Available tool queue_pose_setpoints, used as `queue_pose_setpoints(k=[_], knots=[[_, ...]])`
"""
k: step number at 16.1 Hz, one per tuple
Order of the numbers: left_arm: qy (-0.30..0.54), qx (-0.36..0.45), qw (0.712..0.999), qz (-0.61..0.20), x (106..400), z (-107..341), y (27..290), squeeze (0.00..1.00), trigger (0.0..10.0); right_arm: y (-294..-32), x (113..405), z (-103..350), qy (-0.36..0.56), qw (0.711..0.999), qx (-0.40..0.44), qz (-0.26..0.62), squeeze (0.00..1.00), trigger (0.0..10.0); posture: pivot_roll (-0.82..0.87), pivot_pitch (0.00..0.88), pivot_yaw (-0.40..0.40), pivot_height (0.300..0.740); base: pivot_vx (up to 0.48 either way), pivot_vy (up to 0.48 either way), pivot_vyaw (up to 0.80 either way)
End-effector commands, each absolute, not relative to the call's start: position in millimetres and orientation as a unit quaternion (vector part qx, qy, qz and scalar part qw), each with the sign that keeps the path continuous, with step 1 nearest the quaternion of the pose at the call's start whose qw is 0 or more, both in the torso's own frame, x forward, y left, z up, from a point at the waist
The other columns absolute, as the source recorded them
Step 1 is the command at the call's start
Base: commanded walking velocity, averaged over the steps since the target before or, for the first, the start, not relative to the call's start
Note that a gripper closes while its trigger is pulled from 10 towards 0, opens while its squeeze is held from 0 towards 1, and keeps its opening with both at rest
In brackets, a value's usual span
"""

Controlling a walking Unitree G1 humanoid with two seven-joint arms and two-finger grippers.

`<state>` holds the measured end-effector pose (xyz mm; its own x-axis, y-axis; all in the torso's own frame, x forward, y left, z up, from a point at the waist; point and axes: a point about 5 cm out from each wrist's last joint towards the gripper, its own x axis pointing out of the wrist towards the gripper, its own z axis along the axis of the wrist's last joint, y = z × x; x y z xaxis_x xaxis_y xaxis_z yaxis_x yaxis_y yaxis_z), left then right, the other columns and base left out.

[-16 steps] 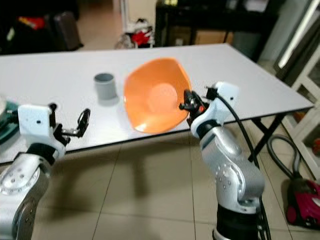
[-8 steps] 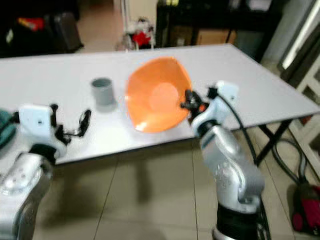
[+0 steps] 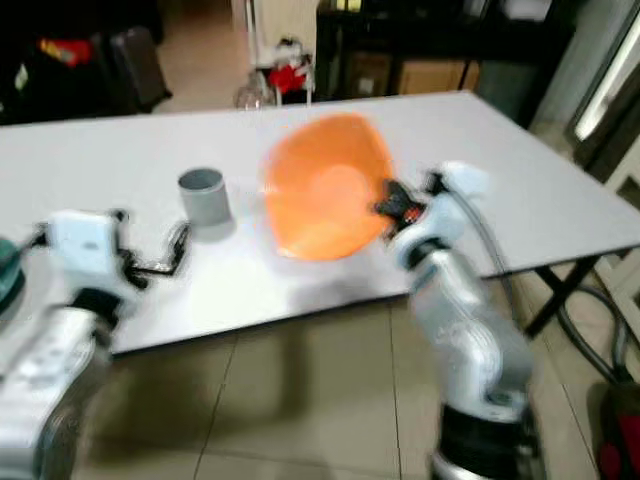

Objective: Setting the table

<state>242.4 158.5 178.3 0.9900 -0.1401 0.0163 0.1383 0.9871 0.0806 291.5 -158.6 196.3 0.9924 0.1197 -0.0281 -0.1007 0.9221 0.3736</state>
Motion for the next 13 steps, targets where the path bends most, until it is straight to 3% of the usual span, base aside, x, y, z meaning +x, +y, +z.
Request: queue_pose_setpoints(k=[1,13], knots=[[-0.013,0.047,0.997,-0.060,242,181,165,0.00,10.0,-149,295,206,0.013,0.977,0.196,0.079,0.00,10.0,-0.03,0.000,-0.001,0.740,0.311,0.000,0.00],[-0.015,0.064,0.997,-0.044,235,182,172,0.00,10.0,-159,316,191,0.071,0.971,0.211,0.088,0.00,10.0,0.03,0.000,-0.035,0.740,0.307,0.000,0.00]])
